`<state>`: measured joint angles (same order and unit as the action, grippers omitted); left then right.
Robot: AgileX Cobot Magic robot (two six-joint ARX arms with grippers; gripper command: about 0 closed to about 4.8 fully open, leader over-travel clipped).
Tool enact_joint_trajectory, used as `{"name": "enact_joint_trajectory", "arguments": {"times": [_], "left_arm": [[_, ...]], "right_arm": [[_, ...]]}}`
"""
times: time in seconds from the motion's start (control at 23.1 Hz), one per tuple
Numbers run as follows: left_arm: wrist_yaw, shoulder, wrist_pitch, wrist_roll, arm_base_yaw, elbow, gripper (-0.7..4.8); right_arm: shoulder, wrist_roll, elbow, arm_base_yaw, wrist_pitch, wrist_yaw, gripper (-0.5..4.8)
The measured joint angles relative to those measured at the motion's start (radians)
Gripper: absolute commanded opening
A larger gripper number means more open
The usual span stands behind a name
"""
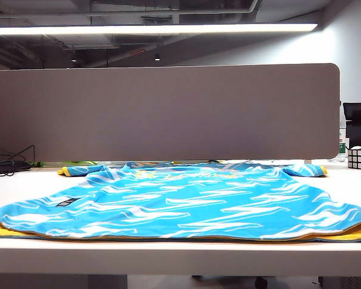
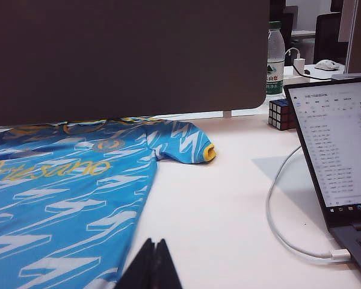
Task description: Fold the bottom side of the soccer jersey horizontally towards the center, about one-third of the way, then fold the sleeve back towards the center, creating a straight line along the edge of the the soccer jersey, and finally fold the bottom of the soccer jersey up towards the top, creating a neat rectangle.
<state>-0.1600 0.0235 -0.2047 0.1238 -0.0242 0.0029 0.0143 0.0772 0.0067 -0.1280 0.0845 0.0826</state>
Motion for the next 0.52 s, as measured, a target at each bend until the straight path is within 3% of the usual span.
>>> {"name": "enact_joint_trajectory", "arguments": {"times": [0.39,0.52], "left_arm": [[0.000,0.000,0.000,0.000,0.000,0.000,-0.06],[0.000,0.000,0.000,0.062,0.000,0.000,-0.06]], "right_arm": [[0.000,0.001,0.000,0.000,0.000,0.000,-0.05],[0.000,0.085,0.000,0.000,0.002,0.026,-0.05]]}}
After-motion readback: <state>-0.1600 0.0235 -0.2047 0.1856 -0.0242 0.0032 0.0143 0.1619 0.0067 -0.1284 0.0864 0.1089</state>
